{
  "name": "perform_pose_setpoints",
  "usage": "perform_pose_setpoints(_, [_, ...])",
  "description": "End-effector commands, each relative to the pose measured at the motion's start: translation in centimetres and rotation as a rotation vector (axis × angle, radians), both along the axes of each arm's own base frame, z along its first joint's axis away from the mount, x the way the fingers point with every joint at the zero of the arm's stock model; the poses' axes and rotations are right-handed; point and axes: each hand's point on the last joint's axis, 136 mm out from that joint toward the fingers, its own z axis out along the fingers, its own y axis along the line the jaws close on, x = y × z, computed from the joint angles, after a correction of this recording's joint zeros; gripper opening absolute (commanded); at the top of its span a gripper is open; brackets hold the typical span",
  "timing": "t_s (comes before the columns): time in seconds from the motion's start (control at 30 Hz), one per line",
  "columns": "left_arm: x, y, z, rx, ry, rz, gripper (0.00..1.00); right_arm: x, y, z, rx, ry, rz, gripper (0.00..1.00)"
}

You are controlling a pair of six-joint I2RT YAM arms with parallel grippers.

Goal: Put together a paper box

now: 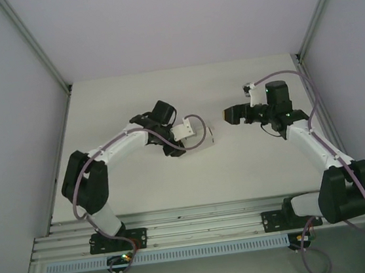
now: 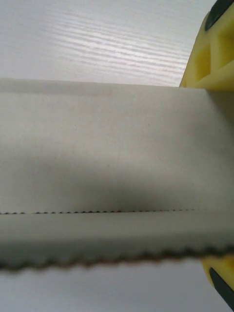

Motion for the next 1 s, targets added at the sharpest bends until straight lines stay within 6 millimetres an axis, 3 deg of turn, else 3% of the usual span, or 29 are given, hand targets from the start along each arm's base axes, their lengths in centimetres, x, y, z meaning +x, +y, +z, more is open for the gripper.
perform_pose_setpoints(0.0, [-0.8,0.2,-0.3,0.042,0.053,-0.028,0.37,-1.3,2.5,-0.8,-0.041,-0.022,0.184,0.84])
perform_pose_setpoints(0.13, [-0.2,0.2,-1.3,0.076,0.067,-0.026,0.37,-1.3,3.7,-3.4,-0.139,0.039,0.225,0.78])
perform_pose_setpoints(0.37, [0.1,-0.4,-2.4,0.091,0.084,-0.038,0.37,-1.1,5.8,-6.0,-0.281,0.095,0.309,0.63])
perform_pose_setpoints(0.8, [0.0,-0.8,-2.2,0.113,0.051,-0.061,0.37,-0.6,5.9,-6.6,-0.383,0.091,0.296,0.25])
perform_pose_setpoints(0.93, [0.3,-1.0,-2.0,0.099,0.033,-0.057,0.37,-0.9,6.0,-6.7,-0.398,0.108,0.300,0.00])
perform_pose_setpoints(0.97, [0.4,-1.1,-1.9,0.094,0.029,-0.053,0.37,-1.2,6.1,-6.6,-0.395,0.114,0.304,0.00])
